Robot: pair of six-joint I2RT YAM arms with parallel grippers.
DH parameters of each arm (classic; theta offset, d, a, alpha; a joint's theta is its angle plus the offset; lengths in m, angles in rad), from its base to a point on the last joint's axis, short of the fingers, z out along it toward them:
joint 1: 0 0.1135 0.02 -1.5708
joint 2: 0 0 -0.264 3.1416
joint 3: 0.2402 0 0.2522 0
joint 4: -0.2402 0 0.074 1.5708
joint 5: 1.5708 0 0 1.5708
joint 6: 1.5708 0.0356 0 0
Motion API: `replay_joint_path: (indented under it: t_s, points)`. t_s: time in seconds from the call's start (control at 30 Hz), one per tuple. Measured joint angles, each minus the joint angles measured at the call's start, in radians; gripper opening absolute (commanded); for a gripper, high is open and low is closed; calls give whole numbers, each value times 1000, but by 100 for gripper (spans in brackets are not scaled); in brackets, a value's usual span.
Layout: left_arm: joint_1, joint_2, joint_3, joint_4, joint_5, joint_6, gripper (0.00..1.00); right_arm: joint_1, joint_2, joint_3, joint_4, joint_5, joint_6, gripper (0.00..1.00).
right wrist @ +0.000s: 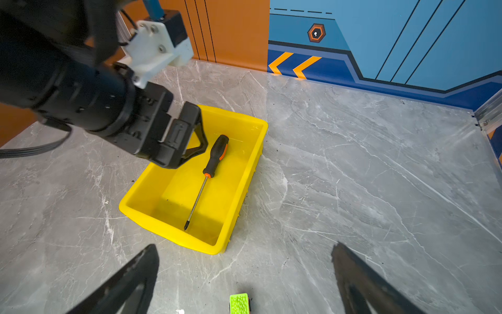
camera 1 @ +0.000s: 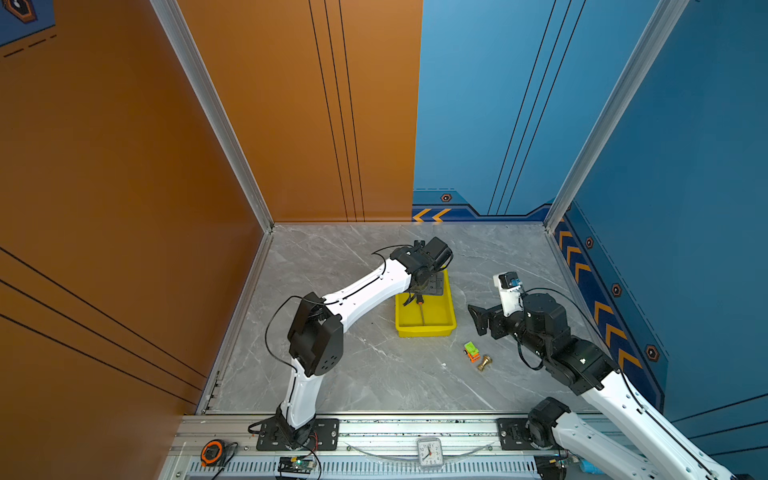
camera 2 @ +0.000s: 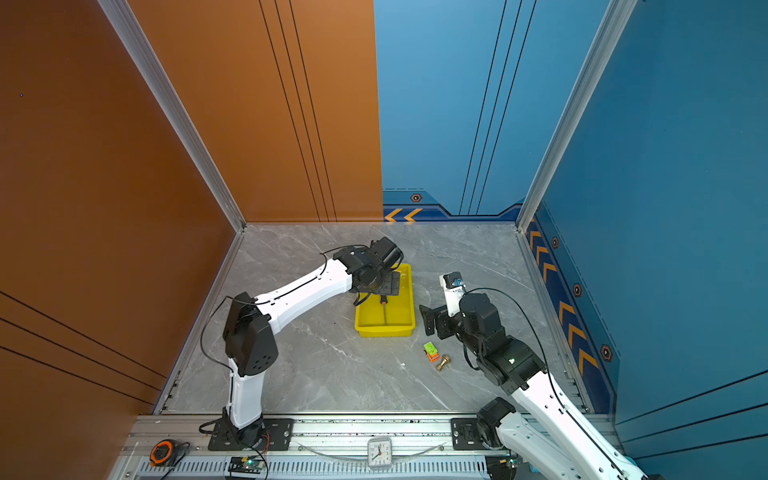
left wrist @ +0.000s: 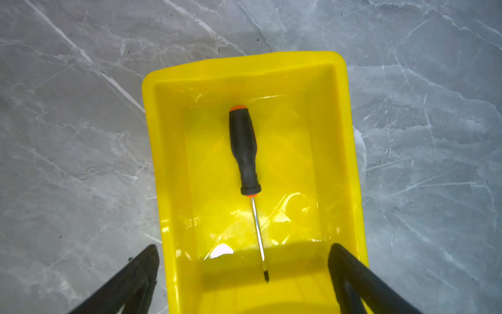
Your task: Put the screwdriver in the bin
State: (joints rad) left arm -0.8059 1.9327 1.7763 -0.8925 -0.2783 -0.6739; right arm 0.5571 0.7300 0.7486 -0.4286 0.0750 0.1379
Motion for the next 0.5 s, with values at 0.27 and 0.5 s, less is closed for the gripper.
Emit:
replay_joint_path:
  t_s: [0.27, 0.5]
  points:
    - [42, -336, -337, 90, -15, 88, 98, 0, 26, 0, -10, 10, 33, 100]
    - [137, -565, -573, 157, -8, 142, 98, -2, 24, 0, -37, 86, 129, 100]
